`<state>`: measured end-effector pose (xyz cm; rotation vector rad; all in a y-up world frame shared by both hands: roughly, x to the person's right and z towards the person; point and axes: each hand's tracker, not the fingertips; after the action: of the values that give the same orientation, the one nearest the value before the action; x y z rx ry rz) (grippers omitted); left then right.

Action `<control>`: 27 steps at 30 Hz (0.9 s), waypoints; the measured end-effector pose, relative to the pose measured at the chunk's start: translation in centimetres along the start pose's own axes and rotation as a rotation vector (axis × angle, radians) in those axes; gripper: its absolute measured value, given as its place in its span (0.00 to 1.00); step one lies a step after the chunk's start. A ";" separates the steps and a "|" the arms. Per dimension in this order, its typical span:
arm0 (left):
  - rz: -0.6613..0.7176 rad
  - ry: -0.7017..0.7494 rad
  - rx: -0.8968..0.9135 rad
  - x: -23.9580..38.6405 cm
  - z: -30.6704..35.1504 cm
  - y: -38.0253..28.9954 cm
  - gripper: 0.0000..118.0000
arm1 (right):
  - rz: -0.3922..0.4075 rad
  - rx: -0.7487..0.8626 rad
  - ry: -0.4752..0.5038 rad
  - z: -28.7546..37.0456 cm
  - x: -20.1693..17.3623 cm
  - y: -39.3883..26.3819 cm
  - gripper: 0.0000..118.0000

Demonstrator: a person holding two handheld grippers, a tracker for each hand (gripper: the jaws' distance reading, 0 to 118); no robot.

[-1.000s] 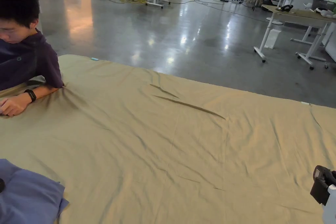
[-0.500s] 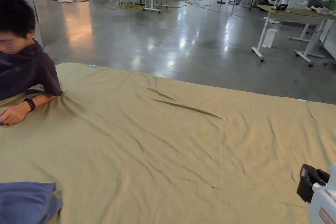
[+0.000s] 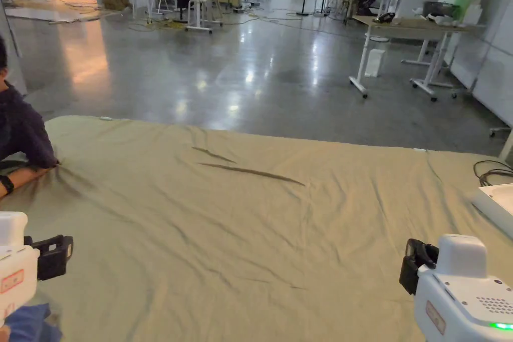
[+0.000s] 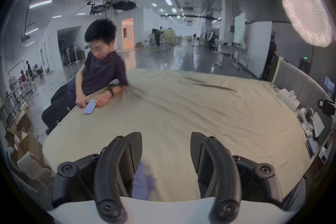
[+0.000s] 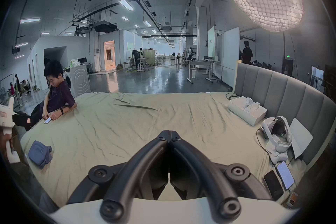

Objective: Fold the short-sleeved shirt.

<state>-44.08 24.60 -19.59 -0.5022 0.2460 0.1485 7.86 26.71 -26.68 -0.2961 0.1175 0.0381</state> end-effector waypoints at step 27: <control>-0.047 -0.132 0.302 15.6 1.3 -2.6 0.01 | -0.036 0.067 -0.014 0.5 0.1 -2.3 0.00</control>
<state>-28.31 24.27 -21.47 -0.1965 0.1237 0.0961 8.11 24.62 -25.55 -0.2304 0.0990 0.0010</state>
